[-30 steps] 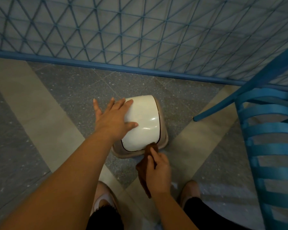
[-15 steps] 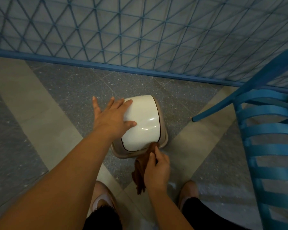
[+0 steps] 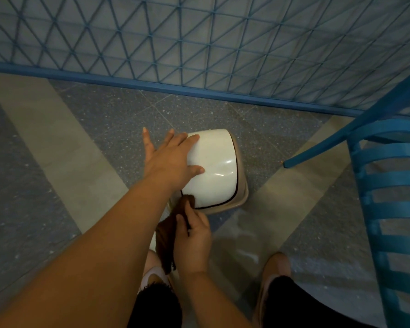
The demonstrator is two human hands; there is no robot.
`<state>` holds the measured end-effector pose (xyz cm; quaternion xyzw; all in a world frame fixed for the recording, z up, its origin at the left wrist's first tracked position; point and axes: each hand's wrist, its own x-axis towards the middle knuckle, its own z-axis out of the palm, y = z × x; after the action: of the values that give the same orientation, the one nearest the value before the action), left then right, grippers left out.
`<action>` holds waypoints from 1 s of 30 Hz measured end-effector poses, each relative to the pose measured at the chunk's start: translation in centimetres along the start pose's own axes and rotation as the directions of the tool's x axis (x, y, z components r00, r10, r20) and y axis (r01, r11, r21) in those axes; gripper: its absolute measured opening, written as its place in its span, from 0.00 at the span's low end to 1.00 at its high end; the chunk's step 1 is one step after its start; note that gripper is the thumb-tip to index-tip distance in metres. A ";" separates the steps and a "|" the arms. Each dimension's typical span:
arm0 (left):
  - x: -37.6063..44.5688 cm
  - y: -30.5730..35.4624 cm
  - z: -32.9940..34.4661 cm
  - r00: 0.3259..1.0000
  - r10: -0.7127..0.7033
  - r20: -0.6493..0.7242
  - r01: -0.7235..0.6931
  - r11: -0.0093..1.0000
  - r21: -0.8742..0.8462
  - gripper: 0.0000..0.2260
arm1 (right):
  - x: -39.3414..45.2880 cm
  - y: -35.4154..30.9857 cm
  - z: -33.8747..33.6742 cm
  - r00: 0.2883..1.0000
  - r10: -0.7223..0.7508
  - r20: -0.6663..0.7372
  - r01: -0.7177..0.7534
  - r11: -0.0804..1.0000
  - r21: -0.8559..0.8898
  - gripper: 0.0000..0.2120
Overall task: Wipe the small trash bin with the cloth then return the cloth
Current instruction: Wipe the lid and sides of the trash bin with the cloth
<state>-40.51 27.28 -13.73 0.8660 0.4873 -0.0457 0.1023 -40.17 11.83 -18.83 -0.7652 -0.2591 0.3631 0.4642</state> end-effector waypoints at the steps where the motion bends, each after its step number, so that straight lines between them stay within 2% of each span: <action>1: 0.1 0.0 0.0 1.000 -0.003 0.000 0.003 1.000 -0.007 0.35 | 0.1 -0.4 -0.4 0.998 -0.065 0.026 0.065 0.998 -0.009 0.18; 4: 0.2 -0.2 -0.2 1.000 -0.009 0.019 0.010 0.999 -0.044 0.35 | 0.7 -0.6 -2.0 0.988 -0.149 -0.037 0.148 0.988 -0.042 0.18; 6: 0.1 -0.4 -0.4 0.999 -0.012 0.039 0.015 0.997 -0.079 0.35 | 1.2 -0.2 -2.8 0.989 -0.095 -0.115 0.088 0.994 -0.058 0.18; 7: 0.1 -0.4 -0.5 0.999 -0.013 0.045 0.018 0.996 -0.093 0.35 | 1.4 0.0 -2.8 0.992 -0.067 -0.105 0.060 0.996 -0.071 0.18; 10: 0.0 -0.4 -0.5 0.999 -0.010 0.036 0.014 0.995 -0.102 0.35 | 1.4 -0.3 -1.3 0.997 -0.068 0.034 0.072 0.988 -0.139 0.17; 13: 0.0 -0.6 -0.7 0.998 0.020 0.051 -0.017 0.998 -0.058 0.35 | 1.5 -1.0 0.0 0.991 -0.110 0.082 0.121 0.981 -0.154 0.17; 19: 0.4 -0.7 -0.8 0.997 0.034 0.065 -0.032 0.999 -0.034 0.36 | 1.3 1.2 -2.6 0.942 -0.205 0.265 0.291 0.894 -0.342 0.21; 22: 0.0 -0.8 -0.7 0.997 0.052 0.064 -0.050 0.998 -0.034 0.38 | 1.0 2.6 -4.7 0.959 -0.218 0.183 0.271 0.898 -0.347 0.20; 24: -0.9 -1.3 -0.7 1.000 0.005 0.012 -0.003 0.982 -0.189 0.37 | 0.9 3.2 -6.3 0.978 -0.209 0.012 0.201 0.923 -0.328 0.18; 25: -1.5 -1.5 -0.4 0.997 -0.070 -0.027 0.058 0.945 -0.322 0.35 | 0.9 3.4 -7.1 0.980 -0.187 -0.069 0.156 0.935 -0.318 0.17; 26: -2.3 -1.9 0.0 0.980 -0.195 -0.041 0.151 0.862 -0.484 0.31 | 1.1 3.6 -7.7 0.978 -0.165 -0.129 0.119 0.944 -0.308 0.16; 27: -3.1 -2.1 0.5 0.937 -0.349 -0.003 0.263 0.712 -0.651 0.27 | 1.4 3.7 -8.3 0.975 -0.148 -0.163 0.094 0.949 -0.300 0.15; 28: -4.0 -2.4 1.1 0.865 -0.493 0.092 0.367 0.496 -0.787 0.24 | 1.7 3.8 -8.9 0.973 -0.143 -0.180 0.084 0.950 -0.300 0.15; 29: -4.9 -2.6 1.8 0.781 -0.585 0.217 0.438 0.268 -0.858 0.21 | 2.1 3.8 -9.4 0.971 -0.147 -0.186 0.084 0.947 -0.311 0.15; 30: -5.8 -2.6 2.6 0.710 -0.623 0.328 0.495 0.111 -0.862 0.20 | 2.4 3.7 -9.8 0.970 -0.152 -0.189 0.083 0.940 -0.330 0.15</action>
<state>-45.70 23.22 -15.58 0.4065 0.7191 0.2459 0.5071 -30.72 6.89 -19.96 -0.8476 -0.3088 0.2045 0.3801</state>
